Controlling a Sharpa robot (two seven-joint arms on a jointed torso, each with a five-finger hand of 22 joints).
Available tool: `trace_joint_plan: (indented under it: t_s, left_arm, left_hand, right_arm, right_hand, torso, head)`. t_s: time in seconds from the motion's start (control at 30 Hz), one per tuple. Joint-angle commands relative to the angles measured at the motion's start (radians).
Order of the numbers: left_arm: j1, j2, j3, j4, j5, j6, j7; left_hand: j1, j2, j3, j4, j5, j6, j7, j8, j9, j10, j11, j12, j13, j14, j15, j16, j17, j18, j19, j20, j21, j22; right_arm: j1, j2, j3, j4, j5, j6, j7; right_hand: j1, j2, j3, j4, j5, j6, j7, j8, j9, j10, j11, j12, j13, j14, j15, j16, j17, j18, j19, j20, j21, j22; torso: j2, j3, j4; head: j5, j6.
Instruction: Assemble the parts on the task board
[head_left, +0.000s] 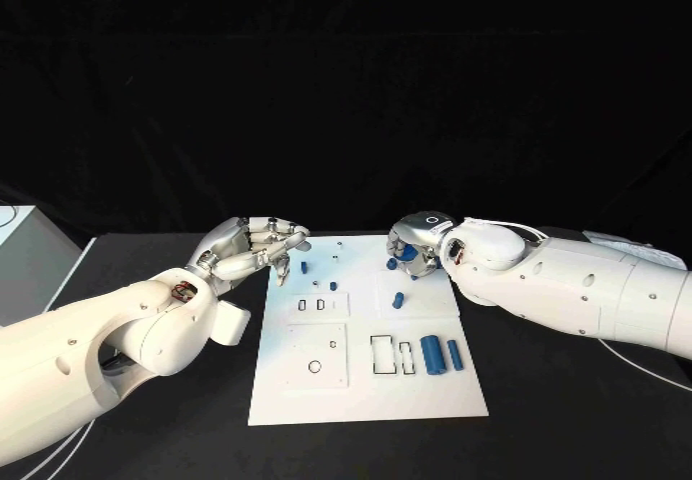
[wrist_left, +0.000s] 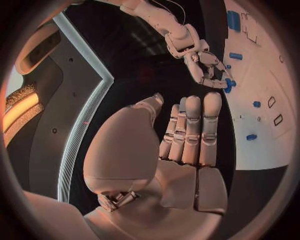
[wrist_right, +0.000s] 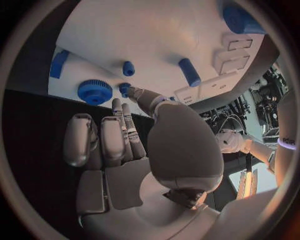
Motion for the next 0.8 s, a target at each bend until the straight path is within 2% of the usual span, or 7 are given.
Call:
trace_joint_plan:
  t_s: [0.03, 0.6, 0.8]
  left_arm:
    - [0.001, 0.0, 0.002, 0.003, -0.005, 0.003, 0.002]
    - [0.001, -0.001, 0.004, 0.003, -0.005, 0.011, -0.003]
    - [0.001, -0.001, 0.004, 0.003, -0.005, 0.015, -0.006]
  left_hand:
    - [-0.009, 0.003, 0.007, -0.001, 0.0, -0.007, 0.003, -0.004, 0.001, -0.007, -0.001, 0.004, 0.001, 0.005, 0.003, 0.002, 0.001, -0.015, 0.008, 0.001, 0.007, 0.001]
    - [-0.009, 0.004, 0.008, -0.001, -0.001, -0.008, 0.004, -0.004, 0.001, -0.009, 0.0, 0.004, 0.002, 0.005, 0.004, 0.002, 0.001, -0.015, 0.009, 0.002, 0.01, 0.004]
    - [-0.009, 0.005, 0.008, -0.001, -0.001, -0.008, 0.004, -0.004, 0.002, -0.009, 0.001, 0.004, 0.002, 0.005, 0.004, 0.002, 0.001, -0.015, 0.009, 0.002, 0.012, 0.006]
  right_arm:
    - [-0.001, 0.004, 0.0, -0.004, -0.011, 0.021, -0.005]
    - [-0.001, 0.015, 0.0, -0.012, -0.011, 0.017, -0.02]
    - [-0.001, 0.019, 0.0, -0.018, -0.011, 0.019, -0.02]
  right_hand:
    - [-0.009, 0.004, 0.002, 0.006, -0.004, 0.005, 0.001, 0.003, 0.001, 0.008, 0.003, 0.003, 0.001, 0.031, 0.005, 0.005, 0.0, -0.017, 0.007, 0.001, 0.006, -0.001]
    - [-0.014, 0.005, 0.005, 0.012, -0.004, 0.0, 0.002, 0.0, 0.002, 0.009, 0.004, 0.001, 0.001, 0.029, 0.006, 0.005, -0.004, -0.016, 0.003, 0.002, 0.003, -0.005]
    - [-0.019, 0.01, 0.009, 0.019, -0.002, 0.001, 0.002, 0.001, 0.004, 0.011, 0.004, 0.001, 0.001, 0.027, 0.006, 0.008, -0.003, -0.017, 0.003, 0.002, 0.004, -0.002]
  torso:
    - [0.005, -0.0008, 0.0024]
    - [0.007, 0.0, 0.0019]
    - [0.006, -0.0004, 0.0043]
  head:
    - [-0.002, -0.001]
    - [0.002, -0.009]
    - [0.002, -0.011]
